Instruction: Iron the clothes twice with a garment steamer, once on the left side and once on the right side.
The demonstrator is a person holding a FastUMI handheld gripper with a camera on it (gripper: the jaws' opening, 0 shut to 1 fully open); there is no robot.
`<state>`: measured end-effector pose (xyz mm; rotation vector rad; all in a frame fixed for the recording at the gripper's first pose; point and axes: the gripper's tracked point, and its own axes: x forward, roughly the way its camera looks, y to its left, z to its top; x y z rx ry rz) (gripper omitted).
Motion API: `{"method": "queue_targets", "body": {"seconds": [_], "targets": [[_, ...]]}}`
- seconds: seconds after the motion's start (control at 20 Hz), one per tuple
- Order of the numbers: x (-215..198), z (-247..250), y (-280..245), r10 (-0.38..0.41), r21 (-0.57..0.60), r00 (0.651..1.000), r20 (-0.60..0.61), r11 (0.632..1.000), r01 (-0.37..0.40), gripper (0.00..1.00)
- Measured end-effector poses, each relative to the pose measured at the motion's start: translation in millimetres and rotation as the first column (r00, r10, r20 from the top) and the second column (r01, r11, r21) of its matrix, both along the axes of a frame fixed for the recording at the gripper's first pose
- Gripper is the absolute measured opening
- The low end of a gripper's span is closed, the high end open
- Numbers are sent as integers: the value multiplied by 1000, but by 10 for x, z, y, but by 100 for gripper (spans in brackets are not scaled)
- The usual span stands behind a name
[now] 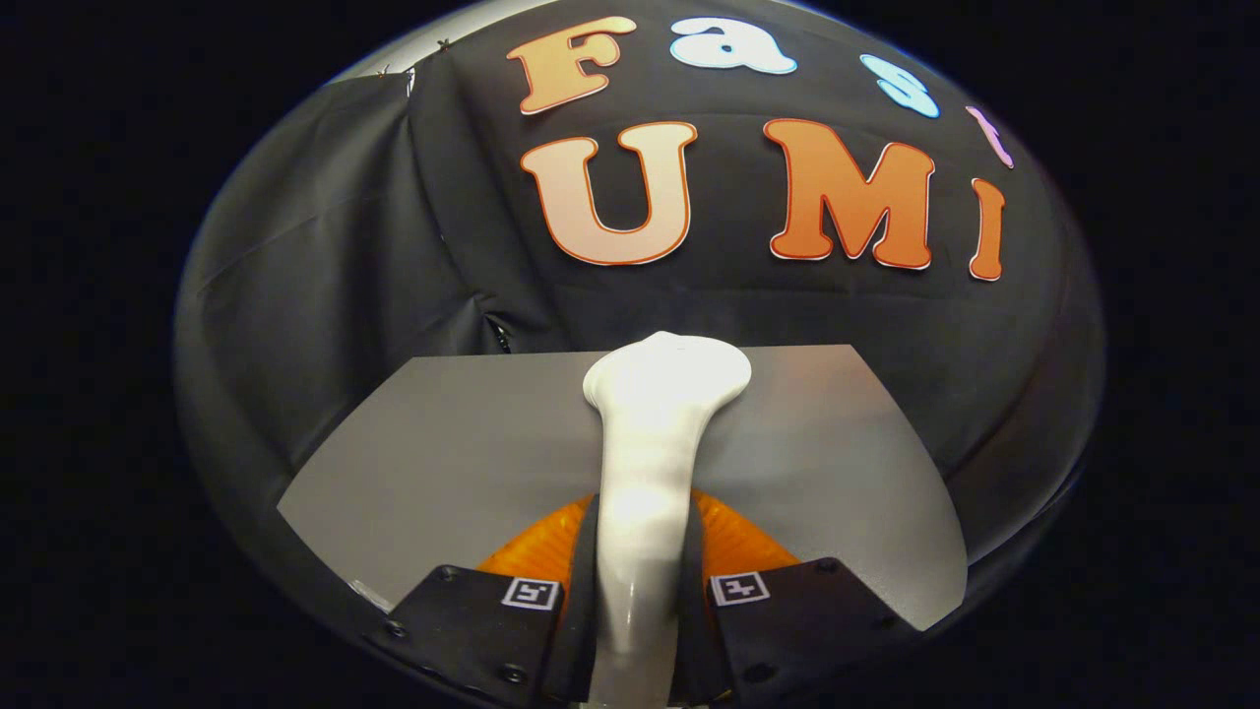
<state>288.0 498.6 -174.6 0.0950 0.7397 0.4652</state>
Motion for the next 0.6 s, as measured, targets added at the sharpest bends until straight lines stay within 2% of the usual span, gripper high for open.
{"method": "queue_targets", "body": {"seconds": [0.25, 0.45, 0.6], "targets": [[-27, 165, -5, 9, -1, 998, 59, 1000, -9, 42], [-226, 423, 15, 71, 2, 990, 124, 997, -71, 41], [-379, 584, -49, 67, 38, 986, 150, 997, -73, 41]]}}
